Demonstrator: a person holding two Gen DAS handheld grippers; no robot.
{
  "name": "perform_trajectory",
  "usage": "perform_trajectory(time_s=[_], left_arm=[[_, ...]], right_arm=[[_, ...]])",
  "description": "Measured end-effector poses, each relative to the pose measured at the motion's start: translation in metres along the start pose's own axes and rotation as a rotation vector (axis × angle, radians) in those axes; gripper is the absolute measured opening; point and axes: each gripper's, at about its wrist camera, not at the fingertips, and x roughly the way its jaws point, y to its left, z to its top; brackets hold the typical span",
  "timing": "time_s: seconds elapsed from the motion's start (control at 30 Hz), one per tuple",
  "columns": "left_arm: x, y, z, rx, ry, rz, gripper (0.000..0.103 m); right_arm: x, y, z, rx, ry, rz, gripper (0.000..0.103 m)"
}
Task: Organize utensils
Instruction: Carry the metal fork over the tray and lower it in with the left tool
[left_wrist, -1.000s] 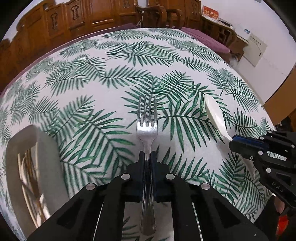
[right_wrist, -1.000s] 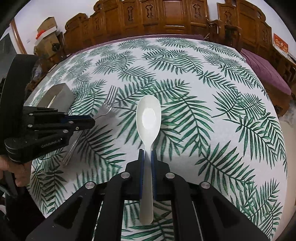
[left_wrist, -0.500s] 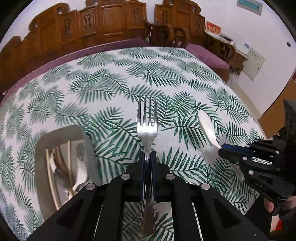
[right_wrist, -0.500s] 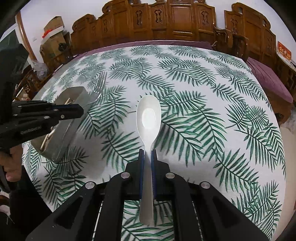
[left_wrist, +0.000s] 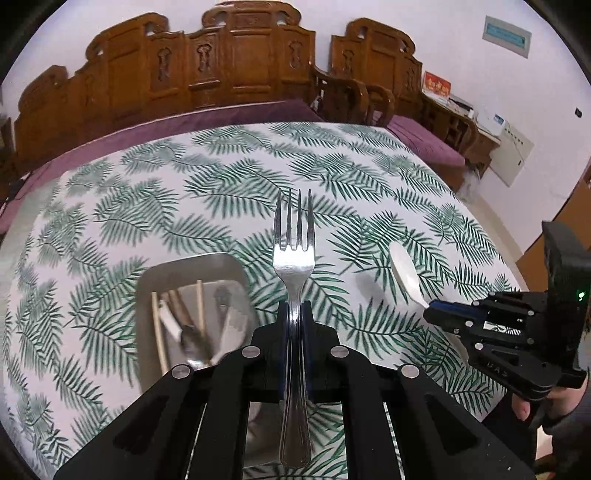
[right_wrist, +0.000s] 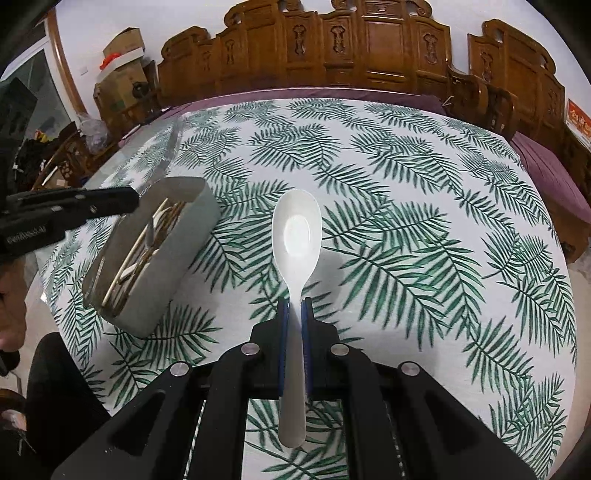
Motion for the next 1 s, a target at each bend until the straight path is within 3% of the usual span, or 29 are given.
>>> perform_trajectory(time_s=[0.37,1.0], left_arm=[[-0.012,0.047,-0.009,-0.055,-0.004,0.056,0.006],[0.043,0.09,-0.037,-0.11,0.112,0.134,0.006]], right_arm=[[0.003,0.021,0.0,-0.003,-0.009,0.036,0.009],[0.01,0.017,-0.009,0.014,0.014,0.034,0.009]])
